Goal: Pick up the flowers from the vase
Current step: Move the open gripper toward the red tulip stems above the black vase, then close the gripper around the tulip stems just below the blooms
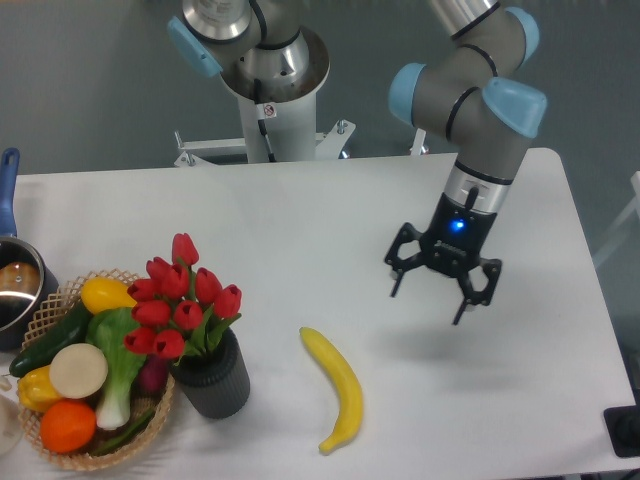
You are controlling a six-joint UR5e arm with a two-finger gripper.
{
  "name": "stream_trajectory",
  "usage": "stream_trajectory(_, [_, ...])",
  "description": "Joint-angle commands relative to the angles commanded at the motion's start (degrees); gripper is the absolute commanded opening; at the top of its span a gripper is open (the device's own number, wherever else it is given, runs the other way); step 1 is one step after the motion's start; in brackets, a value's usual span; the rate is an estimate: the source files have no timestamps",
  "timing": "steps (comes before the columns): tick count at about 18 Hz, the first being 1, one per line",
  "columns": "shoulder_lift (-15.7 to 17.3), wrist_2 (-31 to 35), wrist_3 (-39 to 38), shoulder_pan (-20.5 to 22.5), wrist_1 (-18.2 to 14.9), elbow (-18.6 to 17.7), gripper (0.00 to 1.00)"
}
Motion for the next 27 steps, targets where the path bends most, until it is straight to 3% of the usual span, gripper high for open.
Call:
stream_trajectory(2, [0.61,-5.04,0.17,-2.53,0.00,-1.41,1.00])
stream_trajectory(10, [0.79,-5.06,4.22,-12.74,0.00,-1.76,1.00])
stream_trajectory(16, [0.62,-5.06,5.18,-13.10,0.00,-1.68,1.00])
stream_trajectory(21, [0.09,-5.06,6.24,-14.24,0.00,-2.29,0.93])
stream_trajectory(23, [-0.44,-5.06,6.15,-15.64,0.00,-2.29,0.80])
stream_trajectory(25, [-0.87,-5.06,6.41,-16.35,0.09,-2.20,0.53])
stream_trajectory(27, [-1.14,-5.06,8.95,-16.26,0.00,-2.20,0.19])
